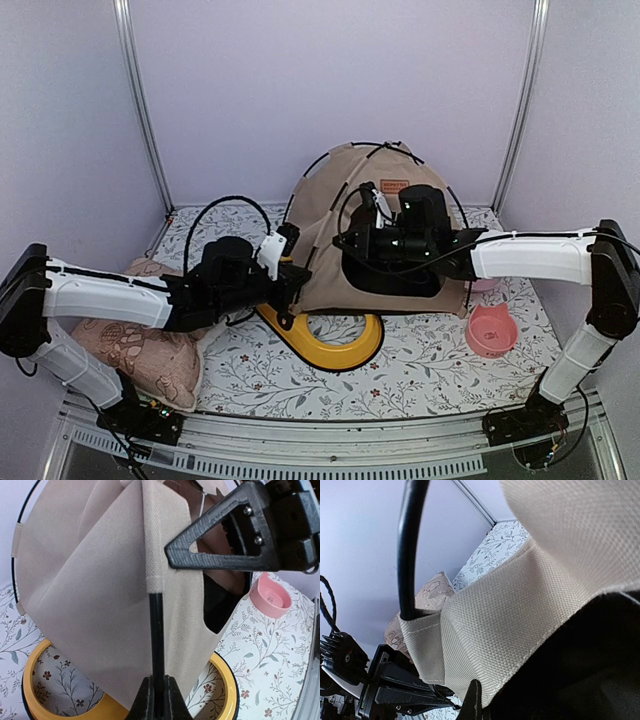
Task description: Set up the pet tent
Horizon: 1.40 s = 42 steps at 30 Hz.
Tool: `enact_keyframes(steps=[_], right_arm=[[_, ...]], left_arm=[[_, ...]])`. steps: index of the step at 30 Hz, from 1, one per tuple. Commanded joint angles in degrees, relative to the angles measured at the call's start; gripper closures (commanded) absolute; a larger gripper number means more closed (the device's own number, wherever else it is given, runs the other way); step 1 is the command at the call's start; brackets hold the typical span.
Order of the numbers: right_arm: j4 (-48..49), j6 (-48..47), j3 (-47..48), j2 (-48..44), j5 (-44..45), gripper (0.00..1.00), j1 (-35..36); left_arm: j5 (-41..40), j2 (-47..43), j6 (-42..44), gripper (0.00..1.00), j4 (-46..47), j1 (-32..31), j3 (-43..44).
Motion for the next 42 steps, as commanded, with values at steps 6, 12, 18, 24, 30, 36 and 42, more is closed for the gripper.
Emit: enact_keyframes(steps=[6,12,18,24,30,36,42], right_arm=[[0.4,-0.6,4.7,-4.6,-3.5,0.93,-3.9],[-8.1,-8.2,8.6,-7.4,-2.3,0.55,0.3],[-16.5,-17.1,10.2,-14.9,8.0,0.28,0.3],[-20.4,-25.8,14.5,-13.9,11.6,0.17,-6.5],[-22.8,-34.4,19.8,-8.2,10.1,0.13,-9.2],[-23.1,-39.4,20.5,-4.7,8.2,0.06,-8.0],[-16.4,-38.6,16.4,-3.8,17.2,0.06,-4.6]], left_arm=[[-2.8,-6.1,2.5,1.00,-4.9,0.6,-0.6],[-0.9,-6.0,4.6,1.00,-8.9,1.7,4.4],[2.3,-7.1,4.5,1.00,-11.5,1.9,6.1],[4.9,-8.0,4.6,1.00,-13.4,2.0,6.8],[6.9,-9.2,4.5,1.00,-15.0,1.9,7.2],[8.8,-9.9,4.5,1.00,-16.4,2.0,7.4],[9.9,-9.9,4.5,1.00,-16.9,2.0,7.5]])
